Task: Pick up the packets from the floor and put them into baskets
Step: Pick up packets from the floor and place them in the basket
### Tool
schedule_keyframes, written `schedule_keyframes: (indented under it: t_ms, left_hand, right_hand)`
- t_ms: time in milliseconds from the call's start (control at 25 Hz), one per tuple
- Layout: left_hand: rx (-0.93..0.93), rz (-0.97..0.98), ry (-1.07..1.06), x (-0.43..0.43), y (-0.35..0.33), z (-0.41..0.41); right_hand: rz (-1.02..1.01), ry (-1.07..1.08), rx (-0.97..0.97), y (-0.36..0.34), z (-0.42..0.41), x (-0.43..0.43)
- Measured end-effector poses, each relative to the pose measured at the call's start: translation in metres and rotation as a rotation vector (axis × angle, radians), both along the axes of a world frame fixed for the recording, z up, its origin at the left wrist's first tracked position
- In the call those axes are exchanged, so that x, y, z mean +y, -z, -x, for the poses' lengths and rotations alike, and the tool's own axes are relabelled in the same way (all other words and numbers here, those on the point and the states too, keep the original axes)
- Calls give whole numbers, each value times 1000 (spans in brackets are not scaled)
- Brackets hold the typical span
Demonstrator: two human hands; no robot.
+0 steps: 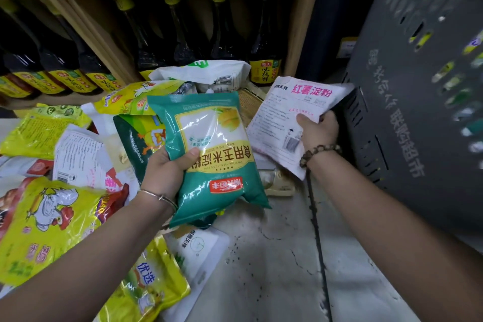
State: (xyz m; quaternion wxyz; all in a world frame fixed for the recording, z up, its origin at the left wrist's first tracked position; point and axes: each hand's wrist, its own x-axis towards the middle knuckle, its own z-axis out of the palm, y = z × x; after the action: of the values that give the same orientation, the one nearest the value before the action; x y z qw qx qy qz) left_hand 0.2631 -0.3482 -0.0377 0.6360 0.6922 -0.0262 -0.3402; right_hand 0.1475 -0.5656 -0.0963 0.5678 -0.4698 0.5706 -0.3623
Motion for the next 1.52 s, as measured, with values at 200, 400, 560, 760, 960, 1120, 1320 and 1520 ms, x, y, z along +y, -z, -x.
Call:
schedule_keyframes:
  t_ms: [200, 400, 560, 760, 960, 1120, 1320, 1520]
  left_hand:
    - [-74, 67, 22, 6, -27, -10]
    - [-164, 211, 4, 12, -63, -16]
    - [-182, 354, 1, 15, -95, -13]
    - [-210, 480, -107, 10, -131, -7]
    - [-205, 573, -94, -4, -163, 10]
    - [-187, 642, -92, -16, -184, 27]
    - [-147, 763, -36, -35, -212, 47]
    - [-57, 846, 92, -64, -224, 79]
  right_hand:
    - [213, -207, 30, -40, 34, 47]
    - [377, -229, -56, -87, 36, 80]
    - [450, -114, -217, -132, 28, 89]
    - [558, -50, -295, -194, 35, 89]
    - [555, -41, -423, -244, 52, 99]
    - [571, -26, -467, -287, 69, 101]
    - [570, -20, -581, -329, 93, 92]
    - [426, 57, -459, -350, 153, 64]
